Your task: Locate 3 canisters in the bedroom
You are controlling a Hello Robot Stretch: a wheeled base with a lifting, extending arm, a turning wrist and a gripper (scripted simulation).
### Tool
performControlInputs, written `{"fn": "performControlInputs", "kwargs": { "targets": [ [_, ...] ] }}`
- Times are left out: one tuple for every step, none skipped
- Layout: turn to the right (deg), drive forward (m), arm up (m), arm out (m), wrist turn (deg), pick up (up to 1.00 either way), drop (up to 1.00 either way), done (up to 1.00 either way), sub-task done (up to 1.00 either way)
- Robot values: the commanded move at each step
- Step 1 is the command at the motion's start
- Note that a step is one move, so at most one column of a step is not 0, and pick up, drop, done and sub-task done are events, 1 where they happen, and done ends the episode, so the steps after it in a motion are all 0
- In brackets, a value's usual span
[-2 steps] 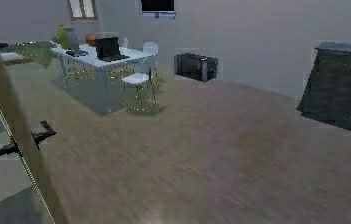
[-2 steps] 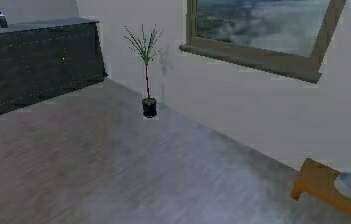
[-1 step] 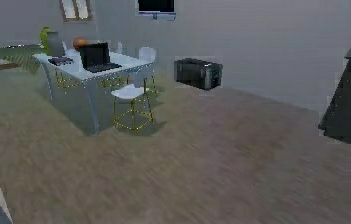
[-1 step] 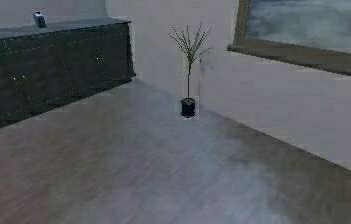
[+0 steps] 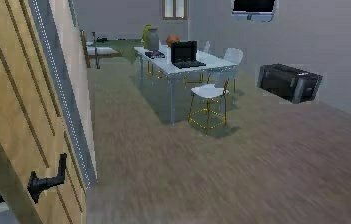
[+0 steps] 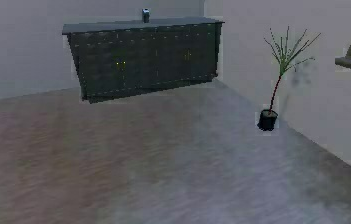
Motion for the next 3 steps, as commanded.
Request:
{"fn": "performControlInputs", "kwargs": {
  "targets": [
    [0.0, 0.55, 0.00, 0.00, 0.0, 0.00, 0.00, 0.00, 0.00],
    [-18.0, 0.00, 0.00, 0.00, 0.0, 0.00, 0.00, 0.00, 0.00],
    [0.0, 1.00, 0.00, 0.00, 0.0, 0.00, 0.00, 0.00, 0.00]
  ]
}}
